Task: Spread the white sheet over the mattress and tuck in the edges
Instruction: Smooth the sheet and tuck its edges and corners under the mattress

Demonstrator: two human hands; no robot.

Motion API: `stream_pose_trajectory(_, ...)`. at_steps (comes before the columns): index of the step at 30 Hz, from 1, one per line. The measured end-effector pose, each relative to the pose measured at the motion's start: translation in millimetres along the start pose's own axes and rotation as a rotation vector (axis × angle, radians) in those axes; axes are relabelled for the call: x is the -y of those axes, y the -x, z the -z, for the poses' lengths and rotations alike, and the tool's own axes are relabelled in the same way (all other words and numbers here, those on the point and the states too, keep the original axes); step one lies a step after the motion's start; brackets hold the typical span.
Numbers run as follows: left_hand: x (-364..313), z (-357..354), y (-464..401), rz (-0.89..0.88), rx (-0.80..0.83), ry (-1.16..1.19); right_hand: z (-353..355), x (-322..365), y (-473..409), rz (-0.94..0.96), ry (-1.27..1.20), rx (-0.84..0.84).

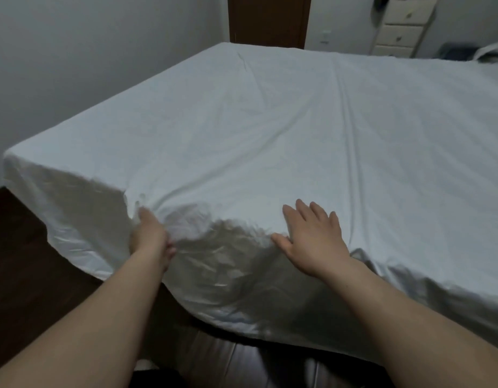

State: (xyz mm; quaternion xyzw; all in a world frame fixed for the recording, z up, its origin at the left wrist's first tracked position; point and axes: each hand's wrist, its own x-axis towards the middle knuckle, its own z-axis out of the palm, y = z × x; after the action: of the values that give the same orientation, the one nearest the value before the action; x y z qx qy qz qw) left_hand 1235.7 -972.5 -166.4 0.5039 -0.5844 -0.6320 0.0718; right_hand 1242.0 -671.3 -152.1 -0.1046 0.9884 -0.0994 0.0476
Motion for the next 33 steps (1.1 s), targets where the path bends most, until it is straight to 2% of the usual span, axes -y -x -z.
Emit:
stream_pose_trajectory(2,2,-19,30,0.006,0.293,-0.096,1,3,0,0.011,0.012,0.015)
stream_pose_trajectory(4,2,-36,58,-0.079,0.42,-0.221,1,9,1,0.035,0.014,0.037)
stream_pose_trajectory(6,8,-48,67,-0.118,0.461,-0.247,3,14,4,0.056,0.009,0.049)
stream_pose_trajectory(17,18,-50,66,-0.098,0.43,-0.126,5,19,23,0.109,0.03,0.053)
stream_pose_trajectory(19,13,-48,62,-0.147,0.406,-0.117,9,17,24,0.033,0.041,-0.003)
stream_pose_trajectory(22,3,-43,50,-0.22,0.295,-0.109,19,8,20,-0.198,-0.015,-0.05)
stream_pose_trajectory(24,2,-39,47,-0.16,0.271,-0.036,23,-2,18,-0.306,-0.049,-0.051)
stream_pose_trajectory(28,12,-42,48,-0.049,0.438,-0.108,25,-24,16,-0.409,-0.175,-0.086)
stream_pose_trajectory(33,20,-68,42,-0.187,0.306,-0.082,34,-56,14,-0.515,-0.252,-0.116)
